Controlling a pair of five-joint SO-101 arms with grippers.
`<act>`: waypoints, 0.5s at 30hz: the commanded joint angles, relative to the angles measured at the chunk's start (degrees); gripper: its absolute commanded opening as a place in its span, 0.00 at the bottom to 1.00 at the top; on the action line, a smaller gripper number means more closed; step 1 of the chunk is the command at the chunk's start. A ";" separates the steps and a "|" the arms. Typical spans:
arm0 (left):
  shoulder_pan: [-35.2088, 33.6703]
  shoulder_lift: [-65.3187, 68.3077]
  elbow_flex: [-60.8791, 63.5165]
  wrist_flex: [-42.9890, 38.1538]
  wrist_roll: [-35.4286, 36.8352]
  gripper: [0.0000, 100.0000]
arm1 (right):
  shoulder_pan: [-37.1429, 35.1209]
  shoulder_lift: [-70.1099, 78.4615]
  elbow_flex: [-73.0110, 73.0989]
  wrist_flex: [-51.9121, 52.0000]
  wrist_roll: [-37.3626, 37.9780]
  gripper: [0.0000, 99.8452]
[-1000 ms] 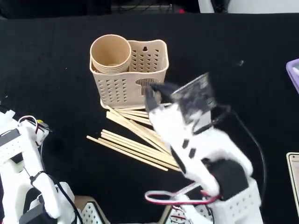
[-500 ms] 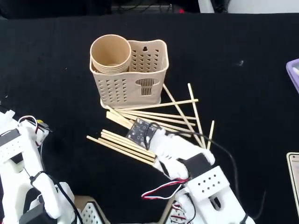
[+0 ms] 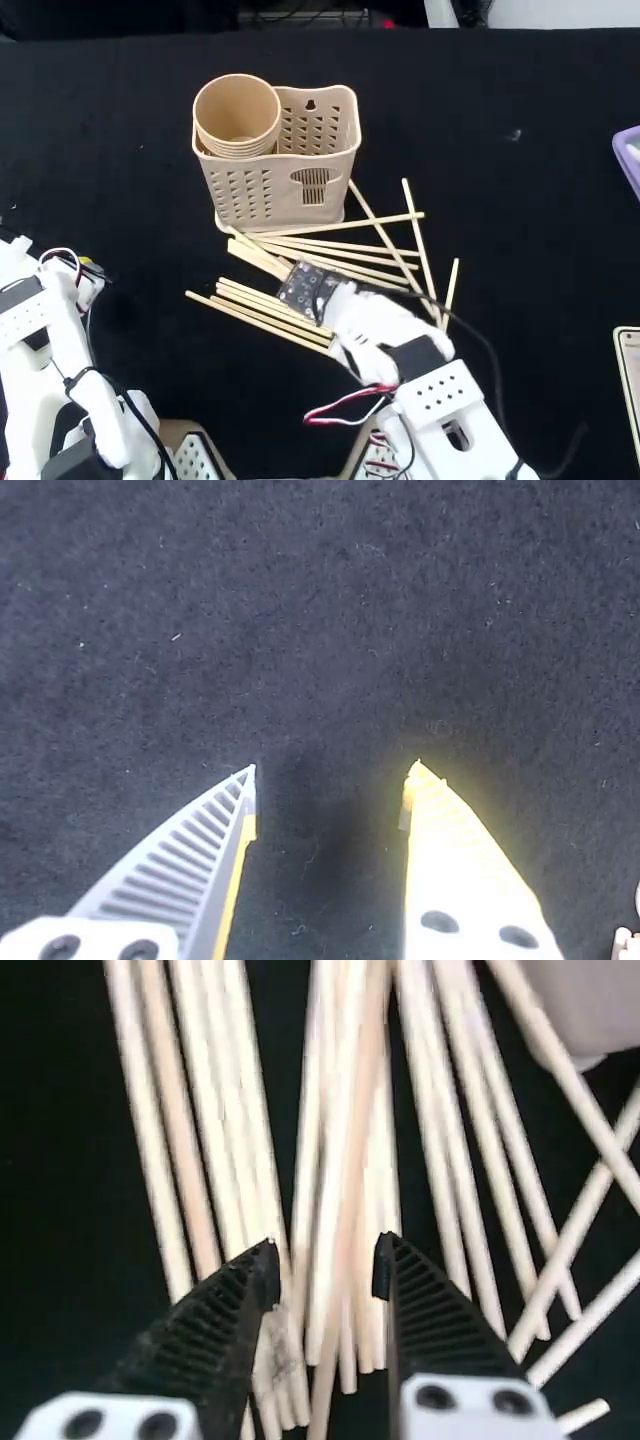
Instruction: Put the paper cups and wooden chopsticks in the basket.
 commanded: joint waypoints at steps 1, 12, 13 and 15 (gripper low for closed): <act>0.57 -1.41 -2.15 -0.70 0.26 0.23 | 3.52 -0.75 -1.36 -1.49 2.64 0.17; 0.48 -1.41 -1.98 -0.70 0.26 0.23 | 4.84 7.60 -2.15 -4.13 3.08 0.17; 0.48 -1.41 -1.98 -0.70 0.26 0.23 | 4.84 10.33 -2.42 -5.54 2.99 0.17; 0.40 -1.41 -1.98 -0.70 0.26 0.23 | 4.84 16.22 -3.91 -7.65 2.81 0.17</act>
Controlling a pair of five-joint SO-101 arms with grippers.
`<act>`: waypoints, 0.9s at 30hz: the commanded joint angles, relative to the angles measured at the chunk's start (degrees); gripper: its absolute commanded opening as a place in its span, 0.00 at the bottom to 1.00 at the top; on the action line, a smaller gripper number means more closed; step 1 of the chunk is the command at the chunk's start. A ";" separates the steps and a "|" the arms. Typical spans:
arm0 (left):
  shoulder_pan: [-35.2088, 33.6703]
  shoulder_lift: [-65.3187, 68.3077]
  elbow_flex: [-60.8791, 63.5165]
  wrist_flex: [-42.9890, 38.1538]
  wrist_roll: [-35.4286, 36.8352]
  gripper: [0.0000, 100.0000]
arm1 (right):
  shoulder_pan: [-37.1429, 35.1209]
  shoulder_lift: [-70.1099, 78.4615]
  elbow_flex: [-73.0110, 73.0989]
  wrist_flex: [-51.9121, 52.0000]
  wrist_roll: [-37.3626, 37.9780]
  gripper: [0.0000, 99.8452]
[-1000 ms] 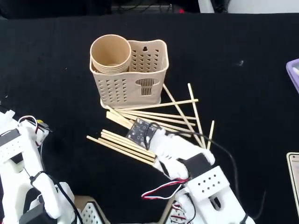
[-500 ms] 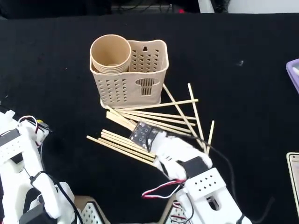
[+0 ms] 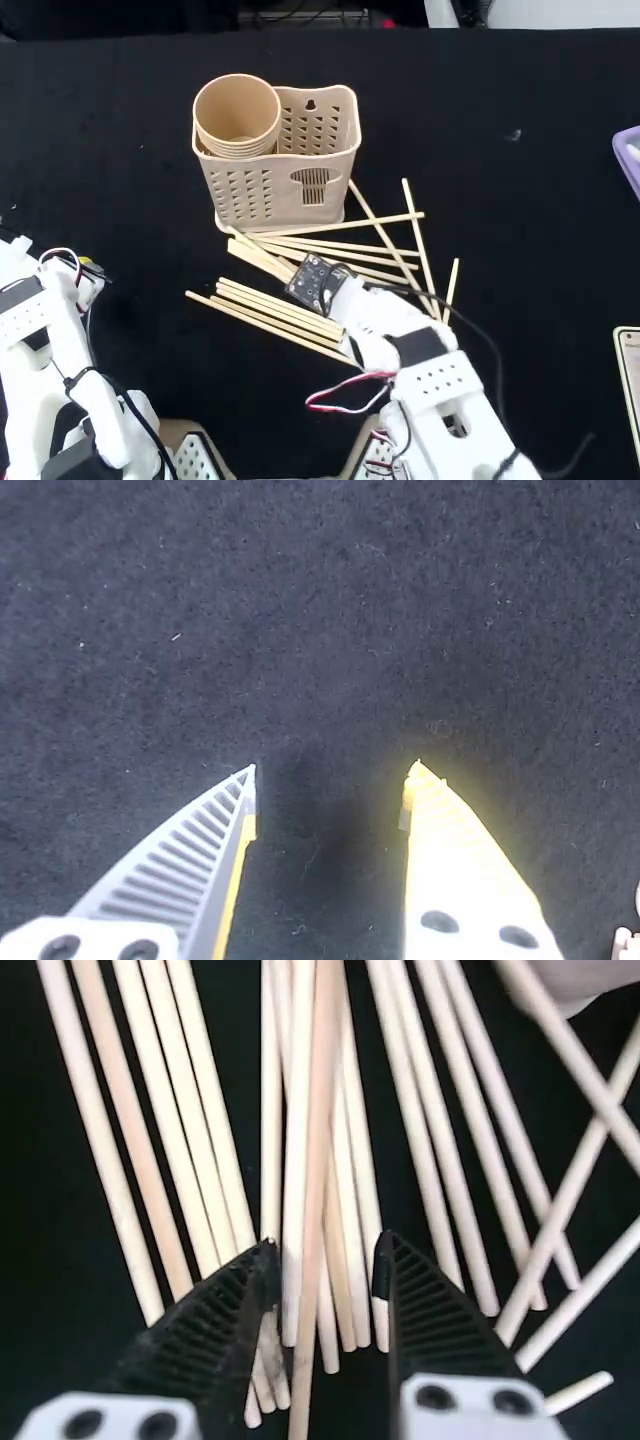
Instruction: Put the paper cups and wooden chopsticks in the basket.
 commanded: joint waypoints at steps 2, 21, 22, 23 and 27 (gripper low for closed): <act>0.31 -1.41 -1.98 -0.70 0.26 0.23 | 1.23 12.97 -7.25 -3.43 0.18 0.16; 0.40 -1.41 -2.24 -0.70 0.26 0.23 | 7.21 -0.13 -15.78 13.80 0.62 0.01; 0.40 -1.41 -2.24 -0.70 0.26 0.23 | 7.47 -2.95 -16.40 16.35 0.97 0.01; 0.31 -1.41 -2.33 -0.70 0.26 0.23 | 7.47 -5.76 -16.75 18.81 1.41 0.01; 0.22 -1.41 -2.33 -0.70 0.26 0.23 | 3.34 -15.25 -15.08 26.02 2.02 0.01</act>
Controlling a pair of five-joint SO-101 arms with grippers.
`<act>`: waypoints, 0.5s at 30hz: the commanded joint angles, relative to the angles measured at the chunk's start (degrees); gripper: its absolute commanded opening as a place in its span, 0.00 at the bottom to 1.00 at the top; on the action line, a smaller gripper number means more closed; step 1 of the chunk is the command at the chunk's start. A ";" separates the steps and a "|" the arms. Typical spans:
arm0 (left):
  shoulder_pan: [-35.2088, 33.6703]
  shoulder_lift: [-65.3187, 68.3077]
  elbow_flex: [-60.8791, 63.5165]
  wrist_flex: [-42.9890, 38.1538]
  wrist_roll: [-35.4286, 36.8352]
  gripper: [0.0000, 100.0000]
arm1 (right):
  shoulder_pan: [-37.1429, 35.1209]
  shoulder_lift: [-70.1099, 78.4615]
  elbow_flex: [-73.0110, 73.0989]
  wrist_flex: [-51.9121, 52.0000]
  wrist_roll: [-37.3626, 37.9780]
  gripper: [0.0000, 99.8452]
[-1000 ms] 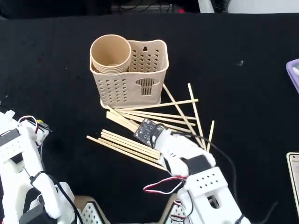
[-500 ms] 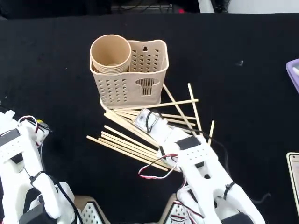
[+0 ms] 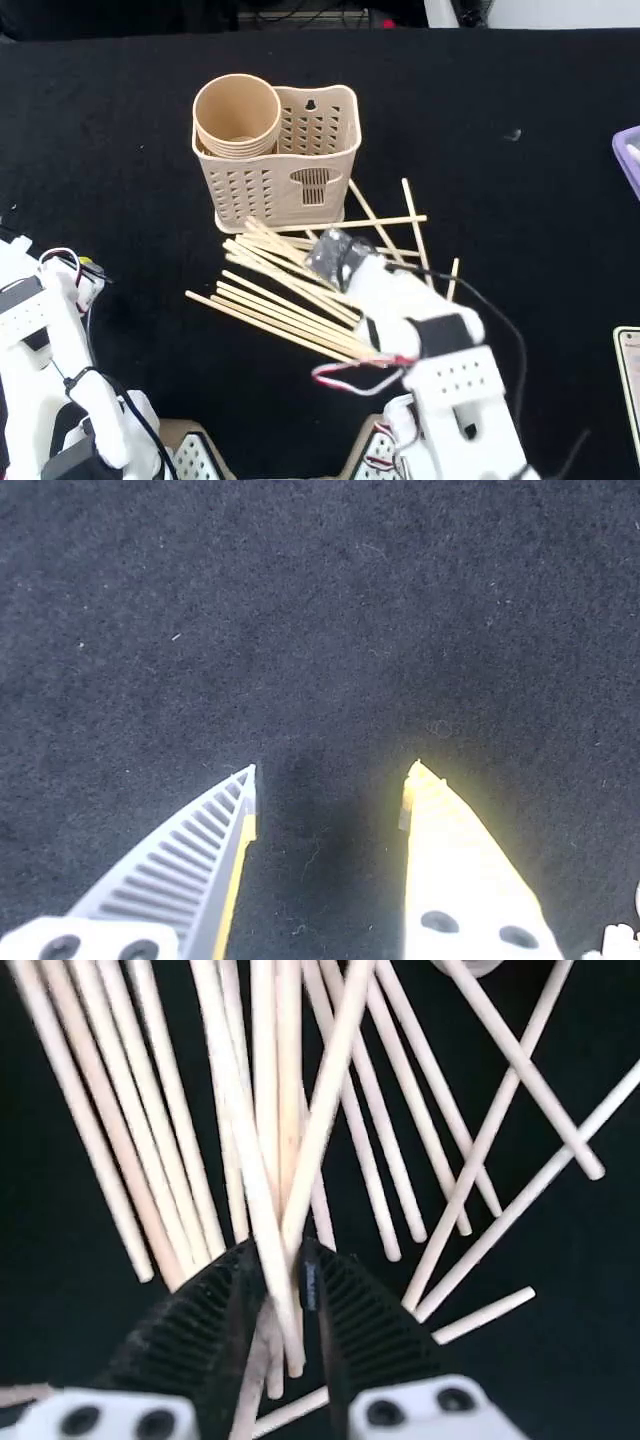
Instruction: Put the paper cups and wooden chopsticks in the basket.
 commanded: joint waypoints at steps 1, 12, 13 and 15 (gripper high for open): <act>0.22 -1.41 -2.33 -0.70 0.26 0.23 | -4.57 -8.57 0.22 4.57 0.88 0.01; 0.13 -1.41 -2.24 -0.70 0.26 0.23 | -13.54 0.04 10.42 -7.03 2.73 0.06; 0.13 -1.41 -2.24 -0.70 0.26 0.23 | -13.54 2.42 9.54 -7.21 2.73 0.08; 0.13 -1.41 -2.24 -0.70 0.26 0.23 | -13.54 6.20 7.16 -7.03 2.73 0.10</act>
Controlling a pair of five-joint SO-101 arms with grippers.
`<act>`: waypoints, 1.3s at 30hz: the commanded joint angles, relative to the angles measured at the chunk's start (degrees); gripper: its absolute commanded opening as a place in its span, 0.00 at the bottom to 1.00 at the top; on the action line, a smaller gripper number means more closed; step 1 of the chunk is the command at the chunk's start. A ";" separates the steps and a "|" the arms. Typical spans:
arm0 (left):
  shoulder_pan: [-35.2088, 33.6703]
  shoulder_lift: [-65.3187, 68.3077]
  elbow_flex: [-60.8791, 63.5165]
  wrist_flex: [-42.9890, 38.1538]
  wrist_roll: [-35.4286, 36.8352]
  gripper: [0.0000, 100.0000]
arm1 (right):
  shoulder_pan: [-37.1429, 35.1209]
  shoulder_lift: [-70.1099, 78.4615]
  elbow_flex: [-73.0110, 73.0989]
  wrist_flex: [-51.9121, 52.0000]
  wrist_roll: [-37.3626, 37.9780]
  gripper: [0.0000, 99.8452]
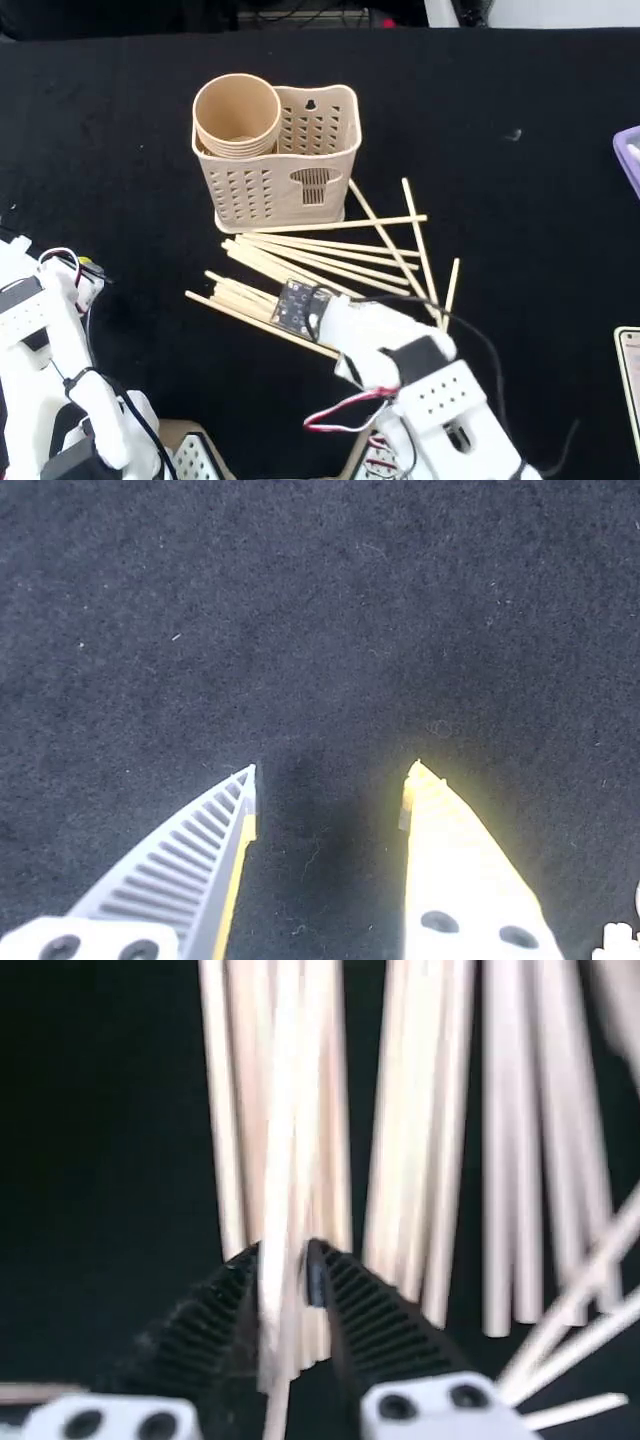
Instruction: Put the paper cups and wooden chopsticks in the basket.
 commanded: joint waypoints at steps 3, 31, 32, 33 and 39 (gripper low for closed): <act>0.13 -1.41 -2.15 -0.70 0.26 0.23 | -0.70 9.45 -6.81 -1.23 0.44 0.10; 0.13 -1.41 -2.24 -0.70 0.26 0.23 | -1.14 25.98 -10.95 -8.97 0.44 0.03; 0.13 -1.41 -2.24 -0.70 0.26 0.23 | -1.05 25.98 -11.21 -8.88 0.44 0.02; 0.13 -1.41 -2.24 -0.70 0.26 0.23 | -0.88 25.98 -11.38 -8.79 0.62 0.01; 0.13 -1.41 -2.24 -0.70 0.26 0.23 | -1.05 25.98 -18.07 -1.49 0.44 0.01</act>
